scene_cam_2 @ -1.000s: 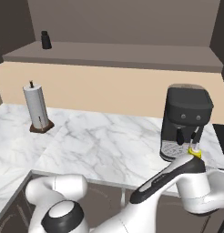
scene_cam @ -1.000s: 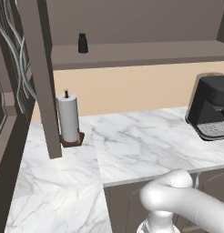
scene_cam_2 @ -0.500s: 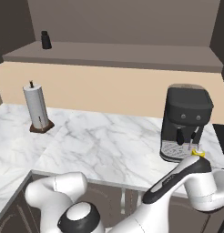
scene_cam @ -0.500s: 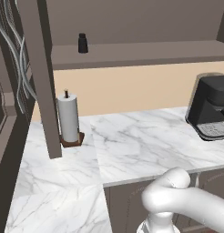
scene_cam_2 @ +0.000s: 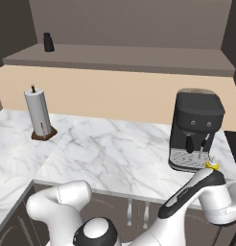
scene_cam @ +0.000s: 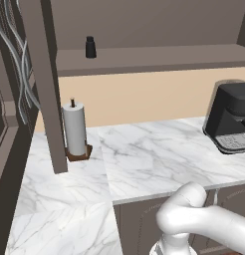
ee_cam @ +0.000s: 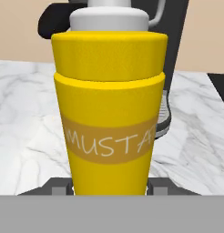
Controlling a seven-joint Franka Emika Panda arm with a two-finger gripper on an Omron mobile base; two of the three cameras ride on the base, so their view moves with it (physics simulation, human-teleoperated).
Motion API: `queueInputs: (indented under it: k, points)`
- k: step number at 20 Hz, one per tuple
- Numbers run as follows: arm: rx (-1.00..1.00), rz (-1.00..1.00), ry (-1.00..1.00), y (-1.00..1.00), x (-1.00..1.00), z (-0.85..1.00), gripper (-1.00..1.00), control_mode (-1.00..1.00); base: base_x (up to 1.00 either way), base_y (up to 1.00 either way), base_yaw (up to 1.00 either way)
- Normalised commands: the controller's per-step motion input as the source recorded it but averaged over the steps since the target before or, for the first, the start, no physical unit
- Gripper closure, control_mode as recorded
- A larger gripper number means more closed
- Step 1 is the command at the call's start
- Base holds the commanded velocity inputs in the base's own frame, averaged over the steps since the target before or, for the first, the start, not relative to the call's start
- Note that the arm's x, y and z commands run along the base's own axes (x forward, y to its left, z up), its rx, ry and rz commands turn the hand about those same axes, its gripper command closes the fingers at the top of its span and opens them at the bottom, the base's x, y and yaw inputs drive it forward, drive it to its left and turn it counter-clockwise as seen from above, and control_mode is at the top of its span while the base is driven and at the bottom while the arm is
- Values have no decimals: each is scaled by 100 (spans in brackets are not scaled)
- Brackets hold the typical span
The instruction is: Take 2 condiments from the cabinet and move them on the counter near the stove.Make sure the condiments are lined up with each other, next to each other.
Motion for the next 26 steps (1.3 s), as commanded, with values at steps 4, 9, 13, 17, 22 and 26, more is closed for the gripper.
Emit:
queueInputs:
  k: [4,9,13,17,22,26]
  points:
    - [0,0,0,-19,8,-14,100,-100,0,0,0]
    - [0,0,0,-15,15,-17,100,-100,0,0,0]
    - [0,0,0,-13,18,-21,100,-100,0,0,0]
    - [0,0,0,-13,15,-22,100,-100,0,0,0]
    - [0,0,0,-9,7,-25,100,-100,0,0,0]
    - [0,0,0,-9,8,-28,100,-100,0,0,0]
